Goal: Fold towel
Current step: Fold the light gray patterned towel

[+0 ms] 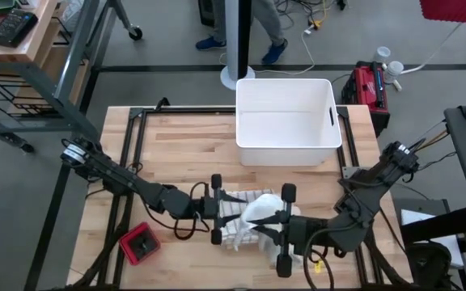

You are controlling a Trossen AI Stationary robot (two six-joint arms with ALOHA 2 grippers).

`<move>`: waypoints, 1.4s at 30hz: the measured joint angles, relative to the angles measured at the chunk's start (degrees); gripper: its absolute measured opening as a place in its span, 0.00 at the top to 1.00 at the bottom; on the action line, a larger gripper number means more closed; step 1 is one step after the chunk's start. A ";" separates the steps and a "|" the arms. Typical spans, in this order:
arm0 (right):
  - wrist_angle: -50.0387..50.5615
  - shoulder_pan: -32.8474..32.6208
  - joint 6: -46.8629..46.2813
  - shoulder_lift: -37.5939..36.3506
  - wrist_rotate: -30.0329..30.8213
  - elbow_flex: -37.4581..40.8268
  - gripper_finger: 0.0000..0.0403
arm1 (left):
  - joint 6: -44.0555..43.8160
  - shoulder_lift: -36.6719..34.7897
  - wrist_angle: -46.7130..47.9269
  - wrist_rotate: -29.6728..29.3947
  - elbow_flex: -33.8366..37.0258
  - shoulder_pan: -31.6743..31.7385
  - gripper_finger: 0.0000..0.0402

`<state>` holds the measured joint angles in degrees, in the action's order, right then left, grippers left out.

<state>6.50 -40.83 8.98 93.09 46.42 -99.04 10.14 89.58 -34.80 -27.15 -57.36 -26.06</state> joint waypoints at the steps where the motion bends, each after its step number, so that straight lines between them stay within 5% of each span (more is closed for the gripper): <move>1: -0.06 0.03 -0.13 0.15 -0.02 0.00 1.00 | 0.35 0.00 -0.01 1.01 0.00 -0.02 0.68; 7: 0.72 0.27 -0.42 0.99 0.10 0.07 1.00 | 3.20 -0.15 0.10 2.29 0.00 -0.17 0.97; 17: 10.67 -0.17 -5.63 1.10 8.73 0.13 1.00 | 3.06 -6.09 9.71 2.71 0.00 -0.96 1.00; 27: 26.46 1.00 -19.08 1.16 9.17 0.20 0.99 | -15.27 -17.43 34.08 2.16 0.00 -1.01 1.00; 42: 30.72 2.26 -22.61 1.21 7.47 1.22 0.66 | -30.83 -19.19 49.58 4.04 0.00 -1.11 1.00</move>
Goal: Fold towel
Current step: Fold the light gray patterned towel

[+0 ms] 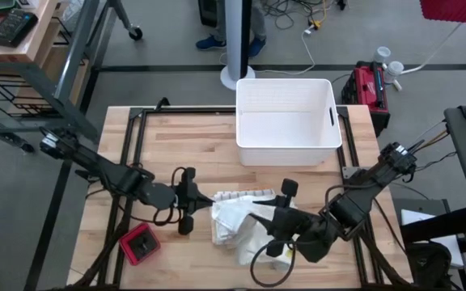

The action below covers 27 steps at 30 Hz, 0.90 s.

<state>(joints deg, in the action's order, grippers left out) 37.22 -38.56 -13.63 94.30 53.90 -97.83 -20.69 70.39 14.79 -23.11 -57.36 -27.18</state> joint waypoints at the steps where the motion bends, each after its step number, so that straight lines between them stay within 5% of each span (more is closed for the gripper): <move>1: -0.02 0.23 0.00 0.00 -1.56 0.04 0.64 | -0.02 0.11 0.02 0.15 0.00 0.00 1.00; 5: -0.21 1.02 -0.71 0.91 -6.39 0.23 0.58 | -0.02 0.77 -0.04 0.16 0.00 0.00 1.00; 16: 0.17 1.59 1.23 4.17 -6.46 0.31 0.53 | -1.16 2.01 -0.20 -0.24 0.00 0.00 1.00; 22: 0.68 1.46 2.16 3.07 -3.38 0.31 0.53 | -3.78 1.88 -0.23 -6.23 0.00 0.01 1.00; 27: 5.42 1.81 -3.15 2.89 -2.89 0.31 0.53 | -5.57 1.87 -1.75 -0.47 0.00 0.07 1.00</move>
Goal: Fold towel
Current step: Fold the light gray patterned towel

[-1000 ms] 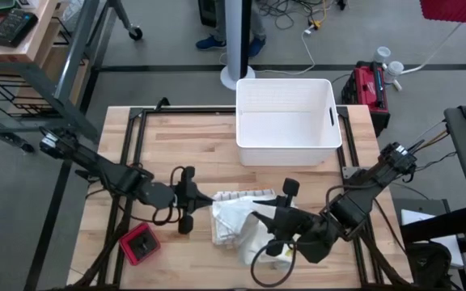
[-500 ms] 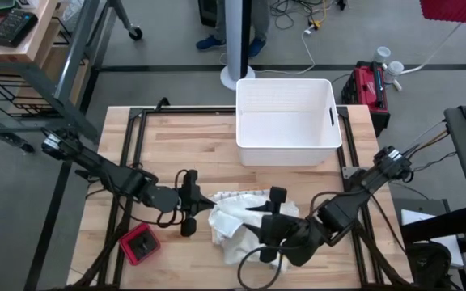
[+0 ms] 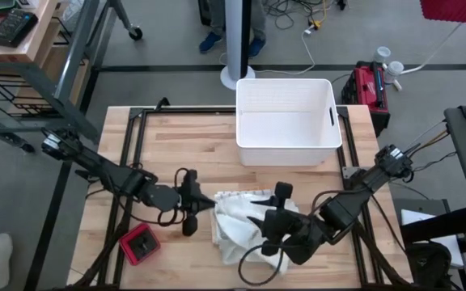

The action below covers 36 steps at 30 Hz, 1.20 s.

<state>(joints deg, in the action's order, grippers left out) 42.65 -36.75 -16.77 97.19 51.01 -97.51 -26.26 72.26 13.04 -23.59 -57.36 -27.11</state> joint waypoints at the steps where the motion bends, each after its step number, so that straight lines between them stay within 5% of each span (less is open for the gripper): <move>1: 1.54 0.22 -2.01 0.00 0.01 0.00 0.54 | 0.06 0.01 -0.94 2.16 0.00 -0.02 1.00; 19: 8.13 -0.89 -9.20 -0.44 -0.43 0.63 0.55 | 0.02 -0.10 -1.22 2.89 0.00 -0.07 1.00; 26: 6.74 -1.90 0.29 0.50 -6.62 0.63 0.55 | 0.31 -1.25 -1.27 -13.94 0.00 -0.11 1.00; 36: 5.46 -2.29 0.94 3.72 -5.91 0.46 0.55 | 0.10 -1.28 -1.44 -14.77 0.02 -0.15 1.00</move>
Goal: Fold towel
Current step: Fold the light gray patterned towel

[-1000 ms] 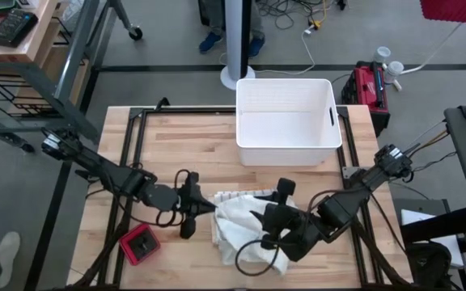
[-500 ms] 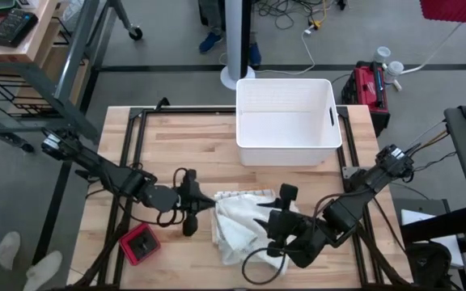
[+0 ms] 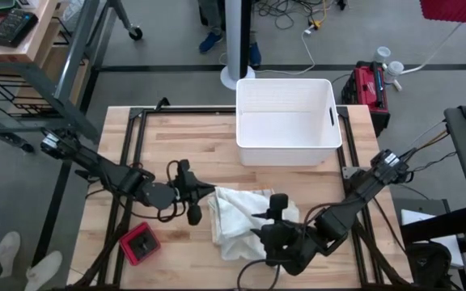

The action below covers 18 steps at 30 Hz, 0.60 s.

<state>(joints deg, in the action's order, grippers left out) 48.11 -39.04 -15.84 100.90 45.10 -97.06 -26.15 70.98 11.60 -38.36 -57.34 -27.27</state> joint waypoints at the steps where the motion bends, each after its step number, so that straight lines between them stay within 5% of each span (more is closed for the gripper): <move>1: -0.43 -0.01 -0.01 0.09 0.08 -0.24 0.55 | -0.10 0.00 -0.03 0.01 0.05 0.00 1.00; 14: -4.33 -0.69 6.17 3.96 0.13 -2.21 0.55 | -0.33 0.02 0.06 -3.16 0.17 0.00 1.00; 18: -4.38 -0.69 9.21 7.27 12.19 -2.21 0.55 | -0.50 0.02 0.02 -3.14 0.17 -0.02 1.00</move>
<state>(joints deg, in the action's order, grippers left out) 43.72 -39.72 -6.62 108.17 57.30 -99.26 -26.65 71.00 11.62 -41.50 -57.17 -27.29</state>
